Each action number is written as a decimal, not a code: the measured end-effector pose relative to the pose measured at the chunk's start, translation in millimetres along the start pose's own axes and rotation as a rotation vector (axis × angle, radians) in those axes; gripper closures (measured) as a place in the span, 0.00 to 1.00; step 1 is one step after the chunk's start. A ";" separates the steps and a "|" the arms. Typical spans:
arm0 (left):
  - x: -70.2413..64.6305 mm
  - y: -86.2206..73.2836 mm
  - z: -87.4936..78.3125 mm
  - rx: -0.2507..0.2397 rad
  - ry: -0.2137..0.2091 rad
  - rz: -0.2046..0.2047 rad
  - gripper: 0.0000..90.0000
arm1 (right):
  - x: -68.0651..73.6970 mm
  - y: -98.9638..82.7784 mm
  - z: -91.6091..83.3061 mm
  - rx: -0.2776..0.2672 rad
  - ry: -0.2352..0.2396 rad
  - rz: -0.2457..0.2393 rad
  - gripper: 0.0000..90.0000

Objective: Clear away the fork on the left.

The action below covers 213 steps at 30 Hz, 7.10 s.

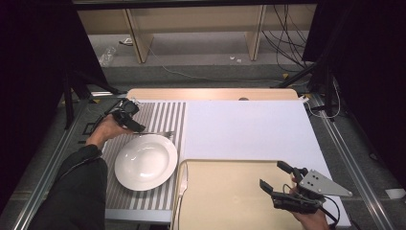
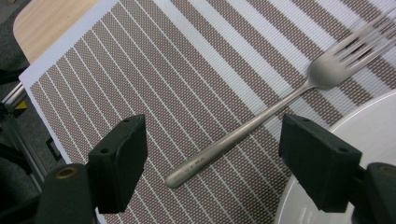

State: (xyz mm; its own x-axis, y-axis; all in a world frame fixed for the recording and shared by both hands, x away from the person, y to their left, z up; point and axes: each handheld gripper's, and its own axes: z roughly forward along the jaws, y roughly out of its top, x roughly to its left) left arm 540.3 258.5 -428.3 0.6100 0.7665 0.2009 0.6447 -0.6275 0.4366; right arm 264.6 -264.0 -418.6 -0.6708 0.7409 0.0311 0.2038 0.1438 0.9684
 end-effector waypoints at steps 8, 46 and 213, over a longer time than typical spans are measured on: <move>4.0 -4.2 8.8 0.029 -0.011 -0.009 0.30 | -0.6 -0.4 0.7 0.001 0.003 0.001 0.20; 6.8 -16.5 32.2 0.110 -0.082 0.015 0.52 | -0.7 -0.3 1.9 0.002 0.005 0.000 0.20; -208.9 -25.5 -92.3 -0.226 -0.470 0.191 0.89 | 5.2 3.3 1.6 0.002 0.020 -0.033 0.22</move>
State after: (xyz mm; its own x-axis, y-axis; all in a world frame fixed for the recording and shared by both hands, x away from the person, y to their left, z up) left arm 353.9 126.9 -400.5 0.8797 0.4658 -0.0955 0.4190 -0.6645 0.6188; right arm 262.9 -258.6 -415.6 -0.6911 0.7228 0.0037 0.1825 0.1695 0.9685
